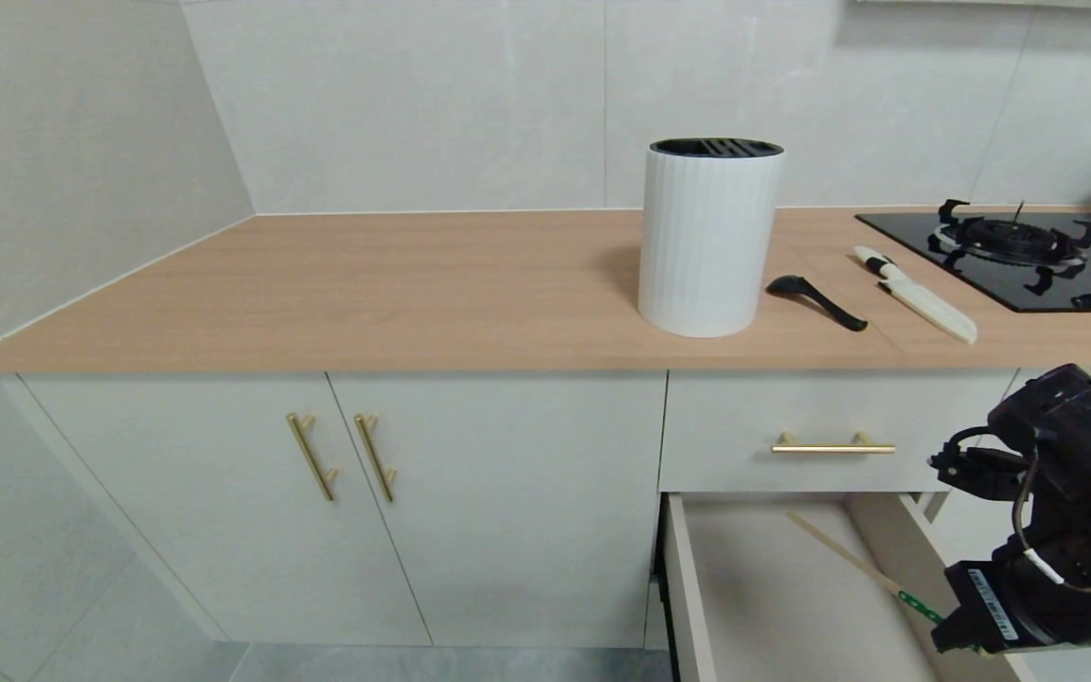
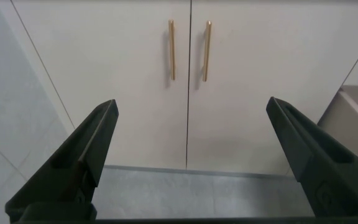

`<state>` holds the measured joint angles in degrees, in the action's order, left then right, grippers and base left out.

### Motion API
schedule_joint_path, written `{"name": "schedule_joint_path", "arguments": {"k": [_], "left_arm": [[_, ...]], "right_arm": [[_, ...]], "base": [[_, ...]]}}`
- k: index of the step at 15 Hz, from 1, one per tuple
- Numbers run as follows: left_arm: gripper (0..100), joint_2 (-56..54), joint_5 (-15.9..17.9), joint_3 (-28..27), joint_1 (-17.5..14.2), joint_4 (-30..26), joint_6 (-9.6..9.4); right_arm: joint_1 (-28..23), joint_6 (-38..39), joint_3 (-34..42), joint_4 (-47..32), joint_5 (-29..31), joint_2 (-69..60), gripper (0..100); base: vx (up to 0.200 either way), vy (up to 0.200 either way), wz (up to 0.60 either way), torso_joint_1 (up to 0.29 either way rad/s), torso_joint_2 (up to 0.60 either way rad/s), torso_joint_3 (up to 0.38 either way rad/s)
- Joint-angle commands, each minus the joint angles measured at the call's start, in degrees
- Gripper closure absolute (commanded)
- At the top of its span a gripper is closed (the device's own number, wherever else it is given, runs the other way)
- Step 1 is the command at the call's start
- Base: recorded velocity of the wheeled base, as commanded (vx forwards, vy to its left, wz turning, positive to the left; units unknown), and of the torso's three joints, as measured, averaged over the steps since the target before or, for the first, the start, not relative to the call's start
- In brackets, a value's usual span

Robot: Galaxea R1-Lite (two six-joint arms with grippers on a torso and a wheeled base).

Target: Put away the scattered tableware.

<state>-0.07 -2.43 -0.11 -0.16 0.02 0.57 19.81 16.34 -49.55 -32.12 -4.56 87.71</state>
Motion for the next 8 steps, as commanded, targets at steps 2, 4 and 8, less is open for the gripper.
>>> {"name": "schedule_joint_path", "arguments": {"k": [2, 4, 8], "left_arm": [[0, 0.07, -0.04, 0.02, -0.02, -0.02, 0.04], [0, 0.07, -0.04, 0.02, -0.02, -0.02, 0.04], [0, 0.07, -0.04, 0.02, -0.02, -0.02, 0.04]], "right_arm": [[1.64, 0.1, -0.19, 1.62, 0.34, 3.17, 100], [1.81, 0.1, -0.1, 2.85, 0.43, 4.13, 100], [1.81, -0.16, -0.28, 5.84, 1.04, 5.72, 100]], "base": [[0.0, 0.0, 0.0, -0.107, 0.41, 0.281], [0.0, 0.0, 0.0, -0.112, 0.45, 0.327], [0.0, 0.0, 0.0, -0.084, 0.44, 0.356]]}}
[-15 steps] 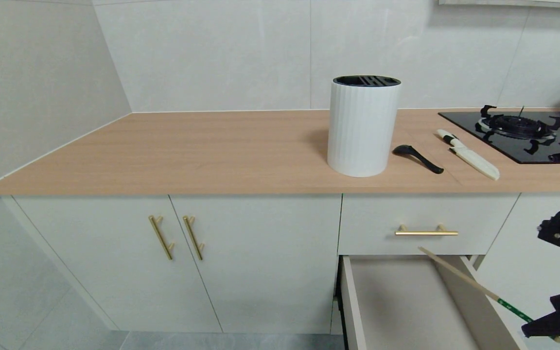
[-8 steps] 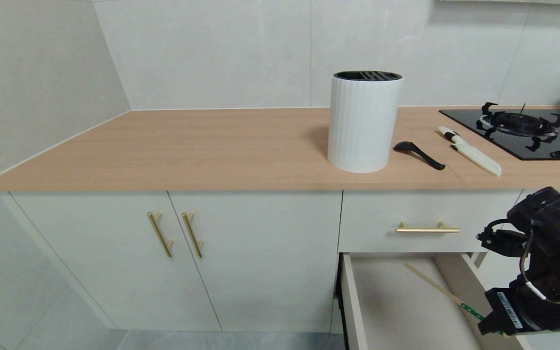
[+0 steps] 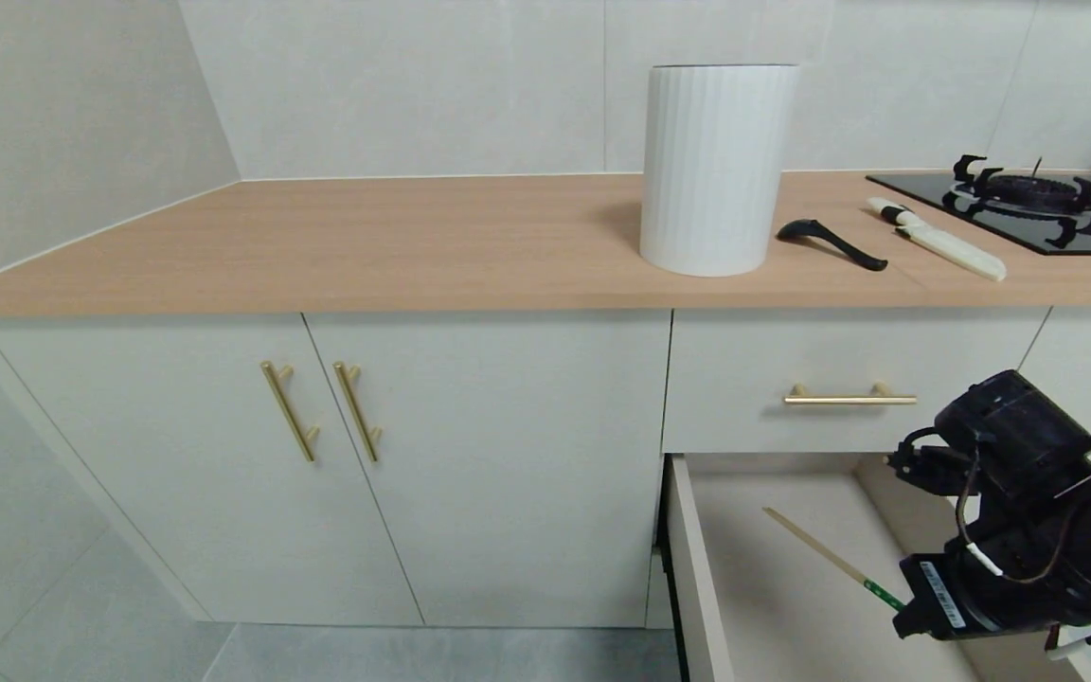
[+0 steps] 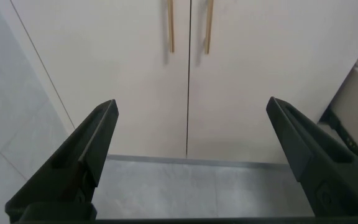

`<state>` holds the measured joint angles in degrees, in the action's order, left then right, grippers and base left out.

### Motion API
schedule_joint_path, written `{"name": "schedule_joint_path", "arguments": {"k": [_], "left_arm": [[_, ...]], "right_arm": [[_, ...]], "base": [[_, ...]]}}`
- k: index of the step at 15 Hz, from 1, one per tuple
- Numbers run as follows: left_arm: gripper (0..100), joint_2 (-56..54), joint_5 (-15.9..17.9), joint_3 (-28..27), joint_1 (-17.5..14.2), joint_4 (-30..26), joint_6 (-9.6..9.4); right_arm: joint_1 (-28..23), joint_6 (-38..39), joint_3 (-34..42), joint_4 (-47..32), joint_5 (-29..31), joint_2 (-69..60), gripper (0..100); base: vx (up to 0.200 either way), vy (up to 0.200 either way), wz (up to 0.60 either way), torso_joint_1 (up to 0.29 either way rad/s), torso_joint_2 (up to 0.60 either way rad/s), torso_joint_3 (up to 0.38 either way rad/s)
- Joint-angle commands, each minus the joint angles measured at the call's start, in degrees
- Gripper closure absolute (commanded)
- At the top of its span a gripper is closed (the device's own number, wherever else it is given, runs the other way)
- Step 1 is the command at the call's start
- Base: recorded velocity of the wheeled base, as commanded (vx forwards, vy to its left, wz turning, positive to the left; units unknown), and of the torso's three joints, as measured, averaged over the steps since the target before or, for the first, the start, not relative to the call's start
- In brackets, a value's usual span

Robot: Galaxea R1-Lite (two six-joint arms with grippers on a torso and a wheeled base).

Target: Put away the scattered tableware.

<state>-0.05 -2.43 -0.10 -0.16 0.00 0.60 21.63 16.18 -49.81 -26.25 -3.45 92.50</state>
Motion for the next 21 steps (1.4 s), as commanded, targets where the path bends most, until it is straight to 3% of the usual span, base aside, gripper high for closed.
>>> {"name": "schedule_joint_path", "arguments": {"k": [1, 6, 9, 13, 21], "left_arm": [[0, 0.05, -0.04, 0.01, -0.02, 0.0, 0.02], [0, 0.05, -0.04, 0.01, -0.02, 0.09, 0.02], [0, 0.05, -0.04, 0.1, -0.02, 0.0, 0.02], [0, 0.05, -0.04, 0.01, -0.02, 0.0, 0.02], [0, 0.05, -0.04, 0.01, -0.02, 0.09, 0.02]], "right_arm": [[-0.01, -0.01, -0.02, 0.93, 0.11, 1.45, 100], [-0.01, -0.18, -2.31, 5.77, 0.64, 6.37, 100], [0.08, -0.62, -7.76, 5.77, 0.9, 10.33, 100], [0.17, -0.53, -12.06, 7.26, 5.12, 25.18, 100], [1.75, 2.37, -11.98, 20.71, 9.07, 37.84, 100]], "base": [[0.0, 0.0, 0.0, -0.041, 0.44, 0.378], [0.0, 0.0, 0.0, -0.016, 0.2, 0.187], [0.0, 0.0, 0.0, 0.0, 0.0, 0.0], [0.0, 0.0, 0.0, 0.0, 0.0, 0.0], [0.0, 0.0, 0.0, 0.0, 0.0, 0.0]]}}
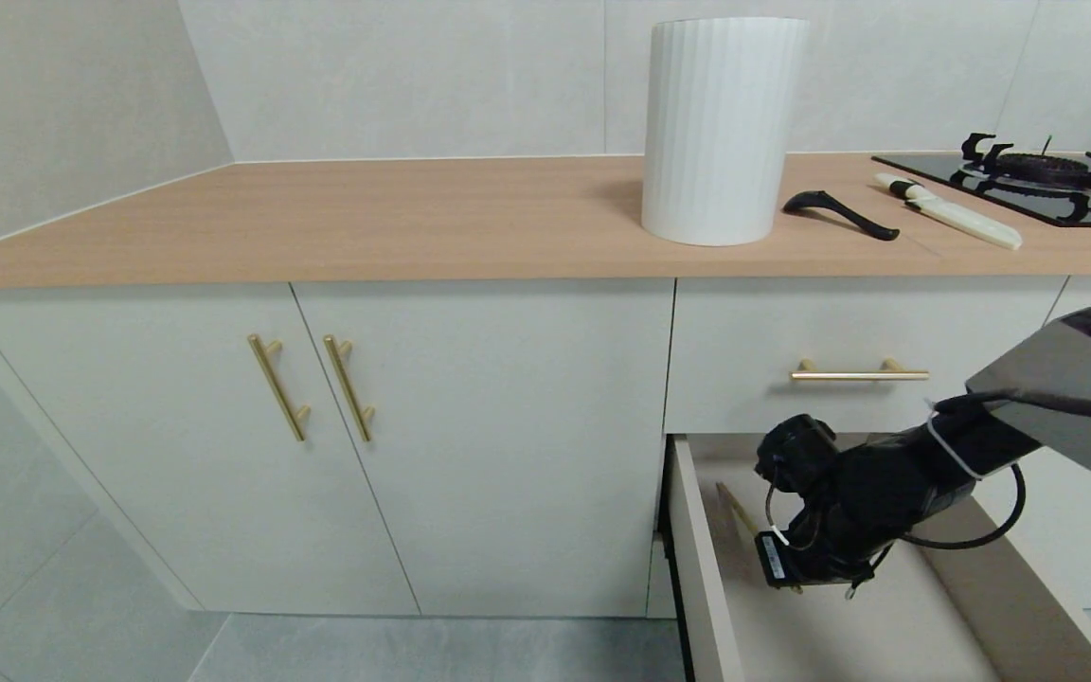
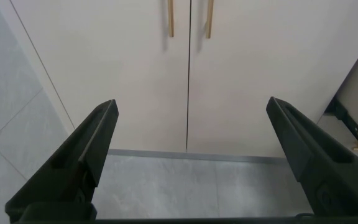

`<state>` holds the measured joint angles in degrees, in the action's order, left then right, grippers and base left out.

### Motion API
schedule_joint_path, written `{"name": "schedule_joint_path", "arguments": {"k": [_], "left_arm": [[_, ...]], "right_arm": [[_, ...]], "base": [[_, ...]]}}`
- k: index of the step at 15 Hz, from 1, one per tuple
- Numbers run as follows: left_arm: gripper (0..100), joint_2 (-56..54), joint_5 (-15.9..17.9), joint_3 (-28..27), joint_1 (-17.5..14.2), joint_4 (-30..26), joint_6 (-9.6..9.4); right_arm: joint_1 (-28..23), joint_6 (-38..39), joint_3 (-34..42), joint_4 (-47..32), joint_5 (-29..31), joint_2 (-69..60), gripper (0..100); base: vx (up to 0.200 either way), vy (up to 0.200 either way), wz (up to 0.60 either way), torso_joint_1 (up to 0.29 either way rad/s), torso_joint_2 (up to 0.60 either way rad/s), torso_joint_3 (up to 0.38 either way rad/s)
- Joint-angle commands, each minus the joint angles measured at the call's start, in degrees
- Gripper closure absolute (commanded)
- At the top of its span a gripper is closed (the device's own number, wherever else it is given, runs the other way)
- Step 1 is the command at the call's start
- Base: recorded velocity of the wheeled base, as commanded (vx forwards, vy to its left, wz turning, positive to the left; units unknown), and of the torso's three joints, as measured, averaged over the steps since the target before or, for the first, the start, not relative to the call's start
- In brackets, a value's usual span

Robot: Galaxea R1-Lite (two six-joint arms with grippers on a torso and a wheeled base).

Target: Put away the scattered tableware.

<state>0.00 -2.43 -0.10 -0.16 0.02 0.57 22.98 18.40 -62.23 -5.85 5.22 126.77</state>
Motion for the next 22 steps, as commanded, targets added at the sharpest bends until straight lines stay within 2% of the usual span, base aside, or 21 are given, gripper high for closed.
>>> {"name": "schedule_joint_path", "arguments": {"k": [1, 17, 18, 22], "left_arm": [[0, 0.0, -0.04, 0.01, -0.02, -0.02, 0.04], [0, 0.0, -0.04, 0.01, -0.02, -0.02, 0.04], [0, 0.0, -0.04, 0.01, -0.02, -0.02, 0.04], [0, 0.0, -0.04, 0.01, -0.02, -0.02, 0.04]], "right_arm": [[0.4, 0.15, 1.24, 2.07, 1.55, 4.45, 100], [0.31, 0.15, 1.5, 4.62, 2.69, 6.91, 100], [0.31, 0.15, 1.5, 4.62, 2.69, 6.91, 0], [0.31, 0.15, 1.68, 4.62, 2.52, 6.3, 0]], "base": [[0.0, 0.0, 0.0, 0.0, 0.0, 0.0], [0.0, 0.0, 0.0, 0.0, 0.0, 0.0], [0.0, 0.0, 0.0, 0.0, 0.0, 0.0], [0.0, 0.0, 0.0, 0.0, 0.0, 0.0]]}}
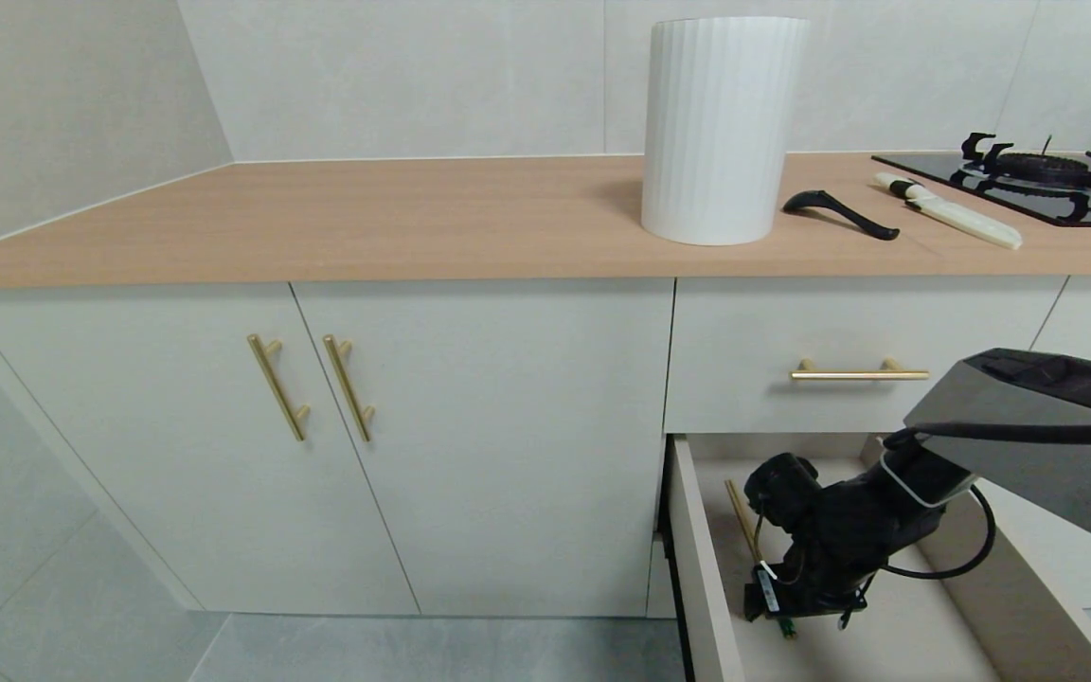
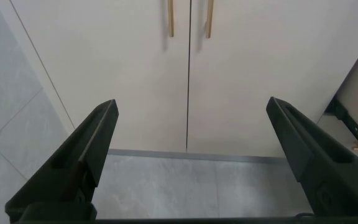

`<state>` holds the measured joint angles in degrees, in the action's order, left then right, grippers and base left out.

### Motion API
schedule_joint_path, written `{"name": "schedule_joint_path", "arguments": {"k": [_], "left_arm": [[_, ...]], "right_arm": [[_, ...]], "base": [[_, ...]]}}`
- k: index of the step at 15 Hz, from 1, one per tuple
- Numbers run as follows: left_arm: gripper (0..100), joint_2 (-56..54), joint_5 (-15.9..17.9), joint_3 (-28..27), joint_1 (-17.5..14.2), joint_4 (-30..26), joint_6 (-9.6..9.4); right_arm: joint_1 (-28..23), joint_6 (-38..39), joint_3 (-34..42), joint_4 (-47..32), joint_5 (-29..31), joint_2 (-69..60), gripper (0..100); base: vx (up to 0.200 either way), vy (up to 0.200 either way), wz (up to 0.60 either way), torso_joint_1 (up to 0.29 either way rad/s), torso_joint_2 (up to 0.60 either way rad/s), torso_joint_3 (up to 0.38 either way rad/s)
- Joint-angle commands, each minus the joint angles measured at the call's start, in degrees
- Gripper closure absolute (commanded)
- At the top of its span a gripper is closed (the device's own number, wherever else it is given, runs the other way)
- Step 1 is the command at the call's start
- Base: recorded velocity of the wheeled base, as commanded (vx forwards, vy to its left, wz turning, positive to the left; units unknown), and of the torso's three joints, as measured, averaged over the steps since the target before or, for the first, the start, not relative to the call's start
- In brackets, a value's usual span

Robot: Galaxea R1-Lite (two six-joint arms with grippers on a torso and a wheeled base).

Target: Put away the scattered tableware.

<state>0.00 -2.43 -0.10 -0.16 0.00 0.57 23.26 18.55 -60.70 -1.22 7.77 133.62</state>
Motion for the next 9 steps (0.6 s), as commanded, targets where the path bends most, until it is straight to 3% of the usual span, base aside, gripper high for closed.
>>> {"name": "schedule_joint_path", "arguments": {"k": [1, 6, 9], "left_arm": [[0, 0.0, -0.04, 0.01, -0.02, 0.0, 0.04], [0, 0.0, -0.04, 0.01, -0.02, 0.09, 0.04], [0, 0.0, -0.04, 0.01, -0.02, 0.0, 0.04]], "right_arm": [[0.03, -0.1, 1.02, -0.28, -0.29, -2.05, 0], [-0.32, -2.12, 5.77, -0.8, -1.17, -22.26, 0], [-5.59, -8.89, 6.12, -7.39, -1.26, -37.64, 0]], "base": [[0.0, 0.0, 0.0, 0.0, 0.0, 0.0], [0.0, 0.0, 0.0, 0.0, 0.0, 0.0], [0.0, 0.0, 0.0, 0.0, 0.0, 0.0]]}}
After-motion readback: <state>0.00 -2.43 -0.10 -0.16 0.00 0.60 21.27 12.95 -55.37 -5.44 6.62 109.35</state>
